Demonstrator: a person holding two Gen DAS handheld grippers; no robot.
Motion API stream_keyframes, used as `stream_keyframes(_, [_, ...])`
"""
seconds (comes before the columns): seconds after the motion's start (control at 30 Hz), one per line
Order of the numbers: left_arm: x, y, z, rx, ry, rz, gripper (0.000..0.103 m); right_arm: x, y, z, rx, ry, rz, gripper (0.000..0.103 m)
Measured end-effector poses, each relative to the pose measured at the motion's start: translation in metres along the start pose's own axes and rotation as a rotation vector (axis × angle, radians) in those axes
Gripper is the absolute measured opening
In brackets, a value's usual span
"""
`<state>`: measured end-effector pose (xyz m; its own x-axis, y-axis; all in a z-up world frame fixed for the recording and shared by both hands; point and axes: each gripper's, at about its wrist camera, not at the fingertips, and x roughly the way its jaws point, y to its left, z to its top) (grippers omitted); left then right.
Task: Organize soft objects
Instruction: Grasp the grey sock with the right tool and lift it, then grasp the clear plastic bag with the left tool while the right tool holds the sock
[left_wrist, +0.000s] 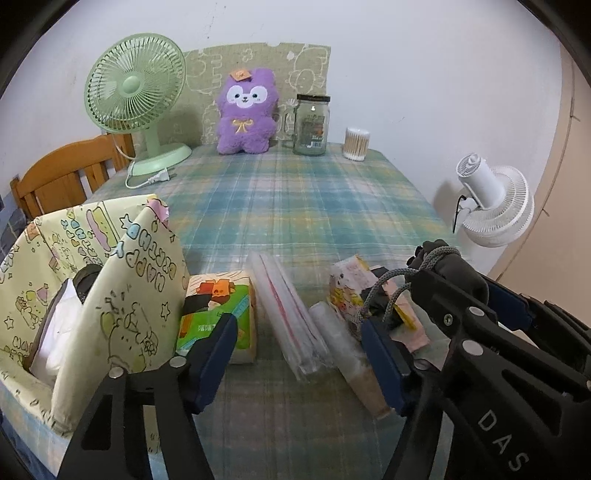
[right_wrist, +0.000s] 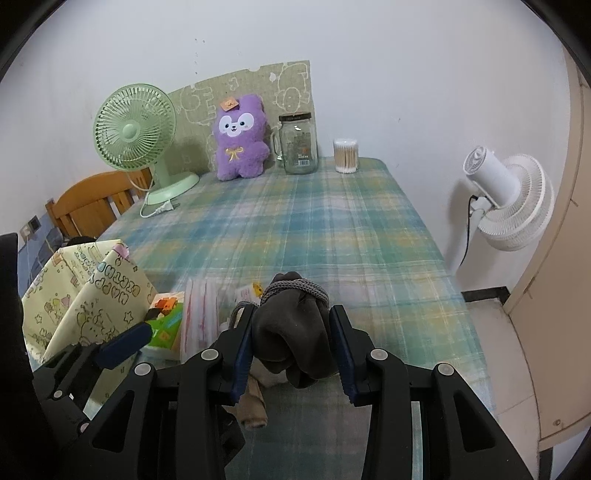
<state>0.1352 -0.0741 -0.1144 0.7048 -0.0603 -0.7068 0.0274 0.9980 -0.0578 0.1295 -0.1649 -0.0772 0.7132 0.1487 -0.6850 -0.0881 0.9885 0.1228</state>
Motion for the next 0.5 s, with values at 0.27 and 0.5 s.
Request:
stream_keyframes(0.27, [0.025, 0.004, 0.005, -0.013, 0.072, -0.018, 0.046, 0.019, 0.0, 0.006, 0.0, 0.032, 0.004, 0.043])
stream_keyframes(0.5, [0.031, 0.006, 0.003, -0.015, 0.083, 0.005, 0.03, 0.033, -0.001, 0.005, 0.002, 0.06, 0.012, 0.043])
